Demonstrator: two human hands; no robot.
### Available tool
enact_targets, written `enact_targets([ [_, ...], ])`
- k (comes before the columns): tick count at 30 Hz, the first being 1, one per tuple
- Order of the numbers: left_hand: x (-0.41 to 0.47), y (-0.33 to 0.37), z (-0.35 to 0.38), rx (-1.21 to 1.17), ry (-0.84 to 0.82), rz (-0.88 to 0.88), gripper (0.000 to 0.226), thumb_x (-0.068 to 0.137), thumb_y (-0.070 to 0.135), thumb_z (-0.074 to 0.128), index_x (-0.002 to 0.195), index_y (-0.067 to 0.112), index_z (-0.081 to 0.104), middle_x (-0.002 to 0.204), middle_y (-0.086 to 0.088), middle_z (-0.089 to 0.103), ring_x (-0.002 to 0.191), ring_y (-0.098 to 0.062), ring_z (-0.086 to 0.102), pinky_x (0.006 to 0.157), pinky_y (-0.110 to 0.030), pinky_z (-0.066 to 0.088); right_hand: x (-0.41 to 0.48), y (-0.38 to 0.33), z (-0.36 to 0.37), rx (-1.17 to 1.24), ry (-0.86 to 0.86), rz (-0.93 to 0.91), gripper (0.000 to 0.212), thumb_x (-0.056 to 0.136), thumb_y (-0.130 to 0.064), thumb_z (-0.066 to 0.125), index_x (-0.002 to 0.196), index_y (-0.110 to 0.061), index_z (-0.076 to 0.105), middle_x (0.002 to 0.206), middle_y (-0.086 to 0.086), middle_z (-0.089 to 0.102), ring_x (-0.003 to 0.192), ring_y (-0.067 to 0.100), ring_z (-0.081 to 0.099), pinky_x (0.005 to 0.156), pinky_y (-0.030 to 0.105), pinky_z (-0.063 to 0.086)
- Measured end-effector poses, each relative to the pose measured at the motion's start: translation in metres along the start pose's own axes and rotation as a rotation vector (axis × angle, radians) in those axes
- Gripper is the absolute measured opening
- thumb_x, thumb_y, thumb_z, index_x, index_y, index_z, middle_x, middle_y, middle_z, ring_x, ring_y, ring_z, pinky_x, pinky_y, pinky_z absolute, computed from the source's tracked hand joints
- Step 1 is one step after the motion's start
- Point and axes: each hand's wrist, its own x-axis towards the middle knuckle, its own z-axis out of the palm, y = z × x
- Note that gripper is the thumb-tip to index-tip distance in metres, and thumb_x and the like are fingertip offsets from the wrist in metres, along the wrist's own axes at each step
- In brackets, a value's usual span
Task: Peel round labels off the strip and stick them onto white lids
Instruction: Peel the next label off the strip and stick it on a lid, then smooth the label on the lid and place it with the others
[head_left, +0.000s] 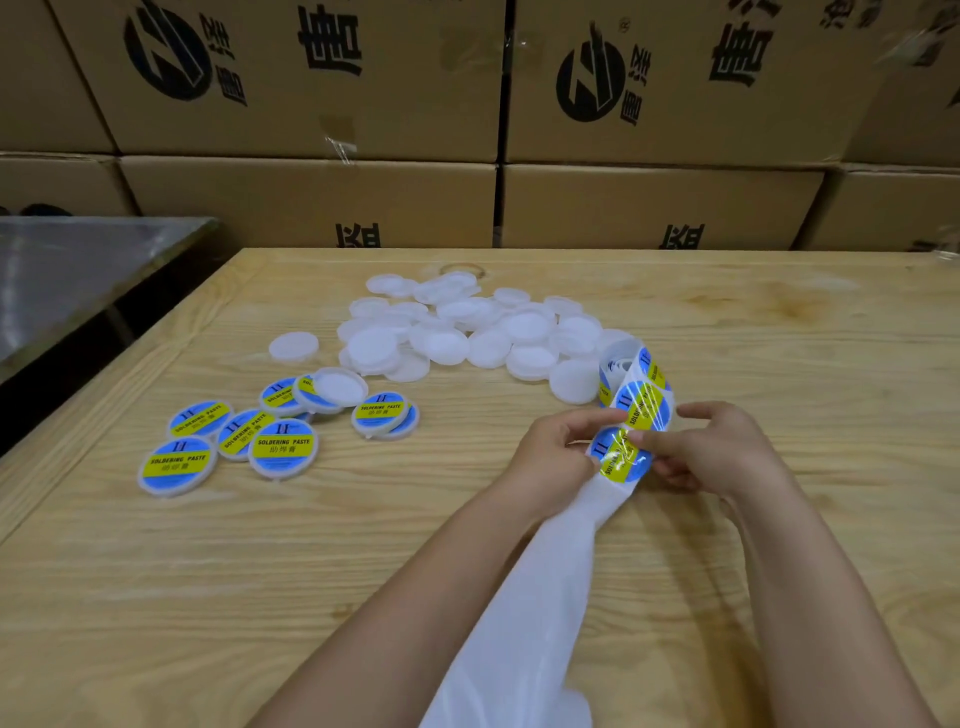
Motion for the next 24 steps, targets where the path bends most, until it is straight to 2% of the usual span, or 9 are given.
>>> enact_targets([
  [2,0.001,0.000,-0.001,-0.035,-0.007,-0.020,0.050,0.082,-0.024,0.043,0.125,-0.002,0.054,0.127,-0.022,0.057,0.098,-0.018,0.058,0.076,-0.013,0.048,0.001,0.001,0.002,-0.024,0.057,-0.026,0.077,0.067,-0.006,0.083,0.130,-0.008,0.038,0.066,0.013,0.064,0.047,0.017,0.058,0.050,0.030,0.047],
  [4,0.001,0.000,-0.003,-0.052,-0.011,-0.040,0.052,0.081,-0.026,0.040,0.126,-0.002,0.053,0.127,-0.024,0.056,0.102,-0.021,0.056,0.079,-0.019,0.048,0.003,0.001,0.004,-0.040,0.090,-0.056,0.078,0.067,-0.008,0.083,0.129,-0.009,0.036,0.065,0.012,0.065,0.045,0.016,0.060,0.049,0.029,0.047],
  [7,0.002,-0.001,-0.003,-0.055,-0.025,-0.061,0.060,0.077,-0.030,0.033,0.125,0.000,0.054,0.126,-0.024,0.057,0.099,-0.023,0.057,0.079,-0.022,0.046,0.002,0.001,0.004,-0.091,0.099,-0.122,0.052,0.069,-0.010,0.082,0.106,-0.010,0.046,0.063,0.011,0.066,0.045,0.017,0.062,0.049,0.029,0.048],
  [10,0.003,-0.001,-0.003,-0.063,0.003,-0.077,0.053,0.079,-0.025,0.041,0.121,0.001,0.058,0.123,-0.021,0.060,0.089,-0.016,0.059,0.075,-0.019,0.046,0.000,0.001,0.003,-0.238,0.124,-0.285,0.025,0.072,-0.013,0.080,0.081,-0.018,0.057,0.070,0.005,0.066,0.053,0.013,0.059,0.056,0.027,0.047],
  [12,0.003,-0.002,-0.004,-0.075,0.015,-0.082,0.050,0.079,-0.024,0.044,0.119,0.002,0.059,0.122,-0.019,0.061,0.088,-0.015,0.059,0.075,-0.018,0.046,-0.002,-0.001,0.002,-0.414,0.132,-0.414,0.015,0.072,-0.019,0.079,0.079,-0.024,0.067,0.083,0.002,0.061,0.061,0.007,0.049,0.057,0.019,0.037],
  [14,0.003,-0.002,-0.004,-0.093,0.016,-0.087,0.051,0.080,-0.025,0.043,0.119,0.003,0.059,0.123,-0.020,0.060,0.092,-0.017,0.060,0.078,-0.019,0.047,-0.004,-0.003,0.003,-0.544,0.115,-0.489,0.014,0.073,-0.023,0.079,0.084,-0.026,0.072,0.090,0.002,0.054,0.067,0.009,0.043,0.054,0.008,0.029],
  [16,0.004,-0.003,-0.005,-0.117,0.012,-0.089,0.055,0.078,-0.028,0.039,0.120,0.003,0.058,0.123,-0.021,0.060,0.087,-0.014,0.062,0.077,-0.020,0.047,-0.005,-0.005,0.006,-0.622,0.091,-0.522,0.015,0.074,-0.023,0.078,0.088,-0.023,0.073,0.089,0.001,0.052,0.074,0.012,0.043,0.057,0.006,0.031],
  [20,0.004,-0.004,-0.004,-0.163,0.025,-0.113,0.050,0.076,-0.026,0.045,0.112,0.004,0.062,0.109,-0.015,0.067,0.076,-0.013,0.065,0.068,-0.022,0.053,-0.006,-0.006,0.010,-0.721,0.092,-0.540,0.012,0.074,-0.018,0.077,0.086,-0.018,0.074,0.091,-0.001,0.055,0.081,0.014,0.047,0.062,0.023,0.028],
  [24,0.005,-0.003,-0.002,-0.194,0.043,-0.127,0.051,0.072,-0.024,0.037,0.107,0.001,0.065,0.097,-0.013,0.068,0.082,-0.020,0.064,0.077,-0.026,0.052,-0.007,-0.006,0.011,-0.761,0.105,-0.538,0.009,0.075,-0.014,0.075,0.083,-0.017,0.073,0.087,0.003,0.067,0.081,0.019,0.057,0.070,0.028,0.041],
])
